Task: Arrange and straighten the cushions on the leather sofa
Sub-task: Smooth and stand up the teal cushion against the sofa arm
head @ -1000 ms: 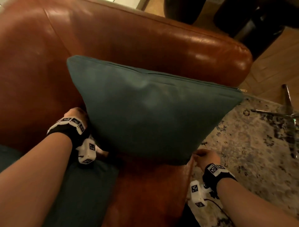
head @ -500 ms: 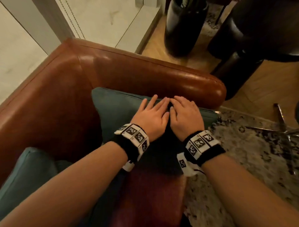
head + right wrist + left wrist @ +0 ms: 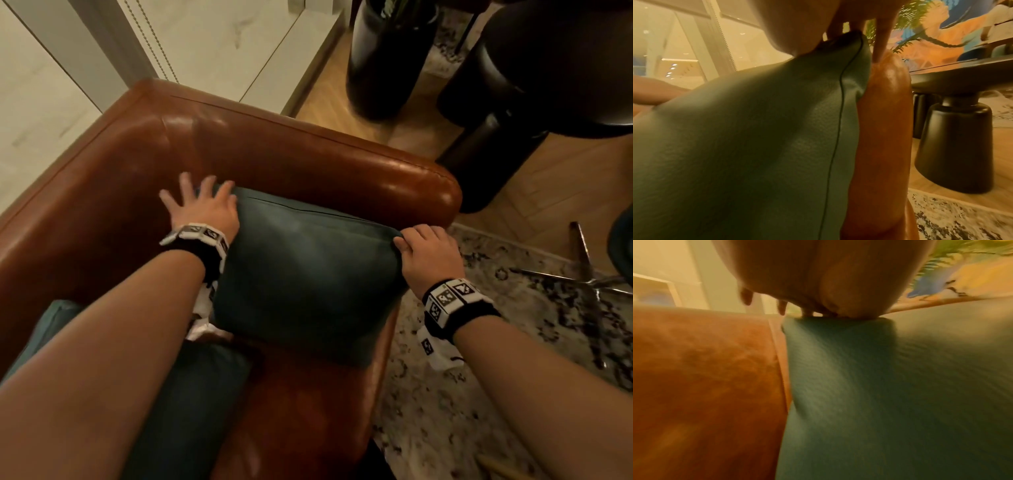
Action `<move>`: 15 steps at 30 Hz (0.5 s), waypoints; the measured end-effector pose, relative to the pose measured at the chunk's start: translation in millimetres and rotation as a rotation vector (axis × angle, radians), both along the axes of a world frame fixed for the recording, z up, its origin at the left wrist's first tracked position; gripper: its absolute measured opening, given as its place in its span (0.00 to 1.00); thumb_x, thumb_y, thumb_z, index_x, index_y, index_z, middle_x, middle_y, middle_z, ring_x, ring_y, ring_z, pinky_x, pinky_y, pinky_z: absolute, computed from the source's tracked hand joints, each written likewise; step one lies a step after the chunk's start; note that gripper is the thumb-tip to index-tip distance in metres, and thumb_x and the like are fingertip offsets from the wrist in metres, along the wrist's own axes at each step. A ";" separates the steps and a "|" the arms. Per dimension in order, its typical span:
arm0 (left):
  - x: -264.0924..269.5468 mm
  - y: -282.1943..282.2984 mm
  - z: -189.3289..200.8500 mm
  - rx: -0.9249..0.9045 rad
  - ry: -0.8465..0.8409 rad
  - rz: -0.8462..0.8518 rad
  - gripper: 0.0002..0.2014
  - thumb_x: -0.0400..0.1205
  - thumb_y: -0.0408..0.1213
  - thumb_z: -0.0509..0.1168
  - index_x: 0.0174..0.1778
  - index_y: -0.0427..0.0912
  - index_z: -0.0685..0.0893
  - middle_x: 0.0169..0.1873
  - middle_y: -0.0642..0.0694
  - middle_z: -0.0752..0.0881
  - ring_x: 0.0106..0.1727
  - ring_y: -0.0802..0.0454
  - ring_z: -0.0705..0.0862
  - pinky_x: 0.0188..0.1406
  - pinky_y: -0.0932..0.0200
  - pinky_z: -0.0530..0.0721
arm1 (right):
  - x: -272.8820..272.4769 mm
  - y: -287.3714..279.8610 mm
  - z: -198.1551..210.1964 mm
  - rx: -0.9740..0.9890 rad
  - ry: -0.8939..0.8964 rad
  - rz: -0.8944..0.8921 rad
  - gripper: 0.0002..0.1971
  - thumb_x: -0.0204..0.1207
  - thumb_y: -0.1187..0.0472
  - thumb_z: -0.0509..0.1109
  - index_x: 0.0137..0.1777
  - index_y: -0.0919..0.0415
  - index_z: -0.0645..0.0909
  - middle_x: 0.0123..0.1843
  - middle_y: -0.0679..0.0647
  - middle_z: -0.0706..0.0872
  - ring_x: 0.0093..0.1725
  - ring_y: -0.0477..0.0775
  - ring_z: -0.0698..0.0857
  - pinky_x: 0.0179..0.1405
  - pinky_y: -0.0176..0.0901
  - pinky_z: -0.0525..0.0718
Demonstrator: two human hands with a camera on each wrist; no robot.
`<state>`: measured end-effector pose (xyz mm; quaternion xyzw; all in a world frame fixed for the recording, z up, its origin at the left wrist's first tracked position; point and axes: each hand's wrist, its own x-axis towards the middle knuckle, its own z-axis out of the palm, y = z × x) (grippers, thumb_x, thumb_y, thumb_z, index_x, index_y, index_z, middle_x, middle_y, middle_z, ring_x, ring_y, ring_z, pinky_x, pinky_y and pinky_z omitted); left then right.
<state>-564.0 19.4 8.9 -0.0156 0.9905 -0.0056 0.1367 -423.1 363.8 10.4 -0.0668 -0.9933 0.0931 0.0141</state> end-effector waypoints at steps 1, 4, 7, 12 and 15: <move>-5.2 -4.0 4.9 0.031 -0.017 0.108 0.21 0.87 0.52 0.42 0.78 0.61 0.63 0.81 0.45 0.61 0.82 0.31 0.53 0.76 0.27 0.52 | -1.0 2.4 -0.7 -0.027 -0.004 0.019 0.18 0.85 0.50 0.54 0.54 0.58 0.83 0.54 0.55 0.86 0.57 0.63 0.79 0.58 0.56 0.75; -25.5 -17.3 10.3 0.314 -0.063 0.310 0.17 0.87 0.46 0.54 0.72 0.52 0.74 0.74 0.36 0.67 0.70 0.29 0.71 0.71 0.38 0.70 | -2.2 6.8 -3.7 -0.093 -0.011 0.034 0.17 0.83 0.50 0.56 0.56 0.59 0.82 0.53 0.57 0.85 0.55 0.64 0.79 0.54 0.57 0.76; -38.9 -18.9 14.2 0.462 0.035 0.359 0.16 0.85 0.38 0.61 0.68 0.43 0.82 0.69 0.35 0.80 0.67 0.34 0.80 0.67 0.47 0.76 | -1.7 12.1 -5.8 -0.150 -0.006 0.058 0.14 0.84 0.53 0.57 0.60 0.58 0.80 0.52 0.55 0.81 0.54 0.60 0.77 0.54 0.55 0.74; -50.4 -17.5 13.3 0.562 0.033 0.458 0.17 0.83 0.33 0.60 0.66 0.43 0.84 0.65 0.36 0.84 0.65 0.36 0.82 0.66 0.50 0.78 | -11.6 20.4 -8.7 -0.199 -0.016 0.085 0.16 0.82 0.55 0.55 0.63 0.59 0.79 0.50 0.57 0.77 0.51 0.61 0.75 0.52 0.53 0.72; -52.0 -20.7 15.0 0.587 -0.009 0.476 0.19 0.82 0.33 0.61 0.70 0.45 0.80 0.67 0.38 0.83 0.67 0.39 0.80 0.65 0.54 0.76 | -10.9 19.7 -11.3 -0.252 -0.089 0.075 0.17 0.86 0.54 0.55 0.70 0.57 0.75 0.56 0.56 0.77 0.56 0.58 0.74 0.61 0.54 0.74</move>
